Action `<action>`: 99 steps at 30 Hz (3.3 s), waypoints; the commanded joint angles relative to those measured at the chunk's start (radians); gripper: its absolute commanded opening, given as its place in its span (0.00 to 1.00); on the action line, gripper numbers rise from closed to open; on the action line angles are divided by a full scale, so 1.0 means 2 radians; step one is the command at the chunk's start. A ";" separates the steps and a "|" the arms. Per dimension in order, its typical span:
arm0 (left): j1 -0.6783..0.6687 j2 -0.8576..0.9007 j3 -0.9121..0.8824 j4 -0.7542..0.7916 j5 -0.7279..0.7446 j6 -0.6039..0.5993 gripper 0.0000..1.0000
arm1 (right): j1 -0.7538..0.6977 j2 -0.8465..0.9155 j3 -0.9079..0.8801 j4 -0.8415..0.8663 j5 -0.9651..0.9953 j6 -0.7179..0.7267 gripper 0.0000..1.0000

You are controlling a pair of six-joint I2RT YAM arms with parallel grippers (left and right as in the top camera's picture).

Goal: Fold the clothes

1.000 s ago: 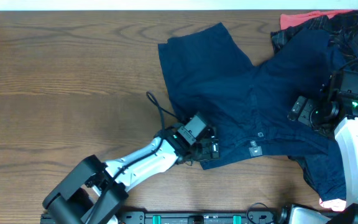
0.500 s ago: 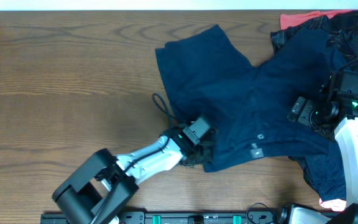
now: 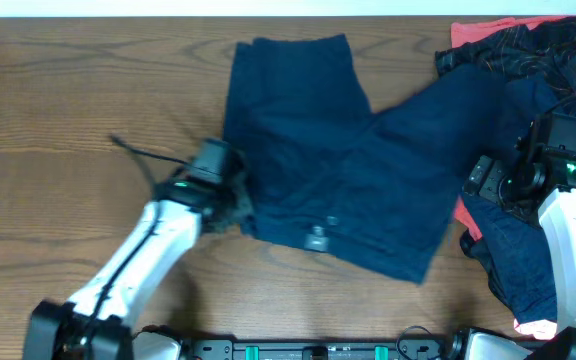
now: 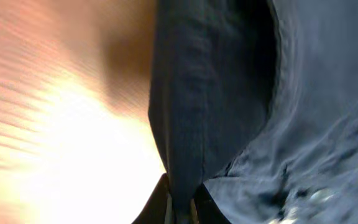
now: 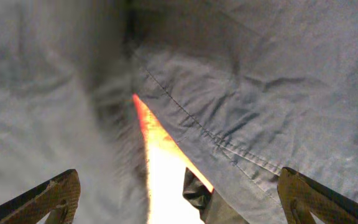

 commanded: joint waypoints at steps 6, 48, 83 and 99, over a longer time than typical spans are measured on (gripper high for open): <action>0.171 -0.021 -0.006 0.044 -0.032 0.039 0.06 | -0.003 -0.006 0.003 -0.003 -0.001 -0.010 0.99; -0.126 0.048 -0.073 0.054 0.056 -0.229 0.99 | 0.053 0.009 0.003 0.005 -0.095 -0.058 0.98; 0.170 0.001 -0.043 -0.204 0.151 -0.003 0.68 | 0.155 0.133 0.002 0.074 -0.133 0.027 0.86; -0.017 -0.002 -0.043 -0.175 0.100 -0.140 0.70 | 0.169 0.264 0.002 0.206 -0.174 0.055 0.09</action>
